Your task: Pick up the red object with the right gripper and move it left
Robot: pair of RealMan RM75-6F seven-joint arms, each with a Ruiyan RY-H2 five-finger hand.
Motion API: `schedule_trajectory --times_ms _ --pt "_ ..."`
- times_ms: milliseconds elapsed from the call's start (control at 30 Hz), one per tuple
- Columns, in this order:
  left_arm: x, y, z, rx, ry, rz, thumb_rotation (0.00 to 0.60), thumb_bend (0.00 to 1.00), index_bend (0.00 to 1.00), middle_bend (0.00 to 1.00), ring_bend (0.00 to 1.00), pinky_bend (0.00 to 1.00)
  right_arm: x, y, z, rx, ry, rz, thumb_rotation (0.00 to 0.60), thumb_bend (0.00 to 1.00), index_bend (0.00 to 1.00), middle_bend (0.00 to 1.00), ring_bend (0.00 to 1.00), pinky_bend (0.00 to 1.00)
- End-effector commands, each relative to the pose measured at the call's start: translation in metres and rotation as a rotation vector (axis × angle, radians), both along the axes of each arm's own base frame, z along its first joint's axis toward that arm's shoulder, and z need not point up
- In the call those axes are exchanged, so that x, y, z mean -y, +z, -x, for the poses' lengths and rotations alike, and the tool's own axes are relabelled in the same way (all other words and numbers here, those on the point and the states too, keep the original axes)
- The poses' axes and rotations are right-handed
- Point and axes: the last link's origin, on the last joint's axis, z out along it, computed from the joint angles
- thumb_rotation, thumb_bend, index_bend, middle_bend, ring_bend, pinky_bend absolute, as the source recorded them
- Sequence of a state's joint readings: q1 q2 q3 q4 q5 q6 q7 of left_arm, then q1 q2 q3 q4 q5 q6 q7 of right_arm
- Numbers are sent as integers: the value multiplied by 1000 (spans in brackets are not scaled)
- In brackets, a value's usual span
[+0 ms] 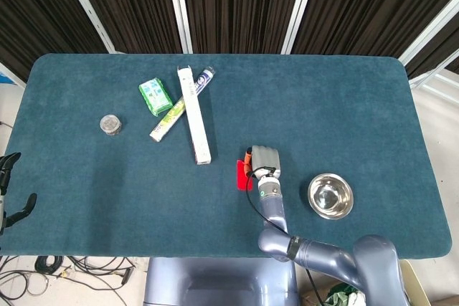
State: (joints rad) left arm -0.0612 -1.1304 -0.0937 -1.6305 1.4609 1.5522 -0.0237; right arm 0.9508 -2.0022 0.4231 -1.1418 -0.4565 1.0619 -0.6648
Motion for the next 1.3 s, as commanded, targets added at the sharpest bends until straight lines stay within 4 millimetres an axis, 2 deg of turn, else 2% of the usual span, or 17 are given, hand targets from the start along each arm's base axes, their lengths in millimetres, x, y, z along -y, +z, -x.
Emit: schedule_trajectory --times_ms 33,367,667,800,1033,1300 --pt "0 0 0 -1 -1 -1 600 358 91 107 74 71 0 1 -1 13 4 4 600 422 662 943 1000 936" --pt "0 0 0 -3 -2 -2 600 358 91 107 74 77 -6 16 -11 103 32 11 600 422 662 943 1000 936" --pt "0 0 0 3 3 1 600 358 91 107 74 79 -31 28 -28 199 49 -46 600 422 662 943 1000 936" --pt "0 0 0 0 3 2 600 358 91 107 74 79 -39 40 -39 205 97 -34 600 422 662 943 1000 936" --pt "0 0 0 0 4 5 600 358 91 107 74 79 -47 75 -62 315 125 -36 600 422 662 943 1000 936" --pt "-1 -1 0 -3 7 10 600 358 91 107 74 79 -38 128 -75 475 101 -63 600 422 662 943 1000 936"
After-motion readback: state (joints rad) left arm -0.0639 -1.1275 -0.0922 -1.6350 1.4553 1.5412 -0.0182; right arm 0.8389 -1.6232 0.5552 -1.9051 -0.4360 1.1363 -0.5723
